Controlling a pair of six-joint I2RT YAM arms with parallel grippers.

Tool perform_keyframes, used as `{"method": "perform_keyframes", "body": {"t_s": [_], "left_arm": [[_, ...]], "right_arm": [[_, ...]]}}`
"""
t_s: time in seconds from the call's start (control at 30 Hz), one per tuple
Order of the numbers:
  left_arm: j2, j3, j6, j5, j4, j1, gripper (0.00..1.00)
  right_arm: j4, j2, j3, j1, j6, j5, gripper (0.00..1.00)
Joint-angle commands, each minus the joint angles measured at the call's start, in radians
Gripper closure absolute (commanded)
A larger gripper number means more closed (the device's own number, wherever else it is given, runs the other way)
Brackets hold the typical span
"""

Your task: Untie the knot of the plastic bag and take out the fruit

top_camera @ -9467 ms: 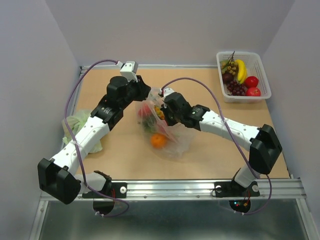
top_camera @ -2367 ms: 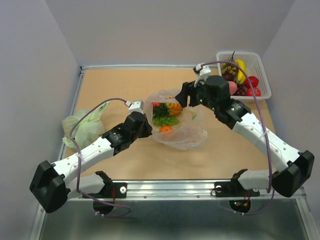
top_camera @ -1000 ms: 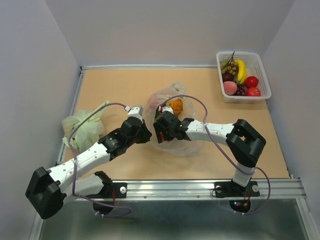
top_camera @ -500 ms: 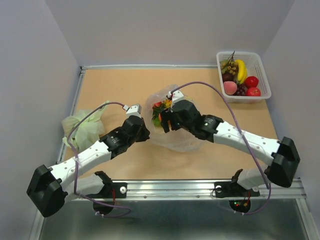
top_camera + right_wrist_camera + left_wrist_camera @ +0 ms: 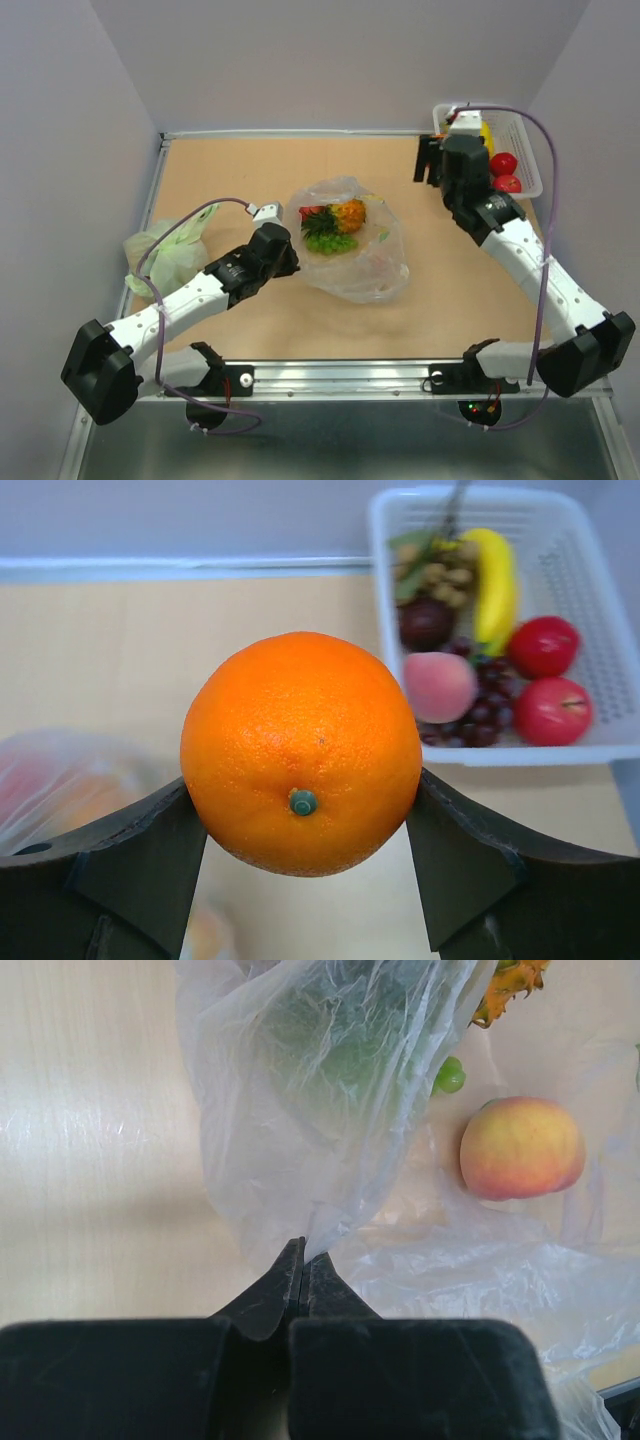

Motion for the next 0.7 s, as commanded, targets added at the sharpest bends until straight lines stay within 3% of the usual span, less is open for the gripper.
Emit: {"method": "perform_keyframes", "body": {"t_s": [0.0, 0.13, 0.2, 0.23, 0.27, 0.43, 0.53, 0.67], "left_arm": [[-0.023, 0.042, 0.024, 0.0, 0.0, 0.005, 1.0], [-0.022, 0.041, 0.036, 0.034, 0.003, 0.005, 1.0], [-0.025, 0.038, 0.036, 0.047, 0.006, 0.003, 1.0], [-0.032, 0.035, 0.039, 0.057, 0.01, 0.005, 1.0], [-0.032, 0.033, 0.041, 0.062, 0.013, 0.003, 1.0], [-0.045, 0.032, 0.054, 0.068, 0.024, 0.003, 1.0], [-0.043, 0.035, 0.059, 0.073, 0.032, 0.003, 1.0], [-0.038, 0.035, 0.067, 0.085, 0.052, 0.003, 1.0]], "right_arm": [[0.022, 0.114, 0.121, -0.273, 0.048, -0.004, 0.77], [0.035, 0.275, 0.2, -0.492, 0.135, -0.085, 0.7], [0.04, 0.385, 0.256, -0.54, 0.181, -0.102, 0.66], [0.04, 0.452, 0.301, -0.583, 0.201, -0.111, 0.57], [0.04, 0.453, 0.301, -0.597, 0.207, -0.111, 0.57], [0.04, 0.574, 0.411, -0.631, 0.212, -0.056, 0.0], [0.04, 0.553, 0.418, -0.631, 0.204, -0.056, 0.0], [0.036, 0.48, 0.372, -0.625, 0.181, -0.192, 0.0]]}}
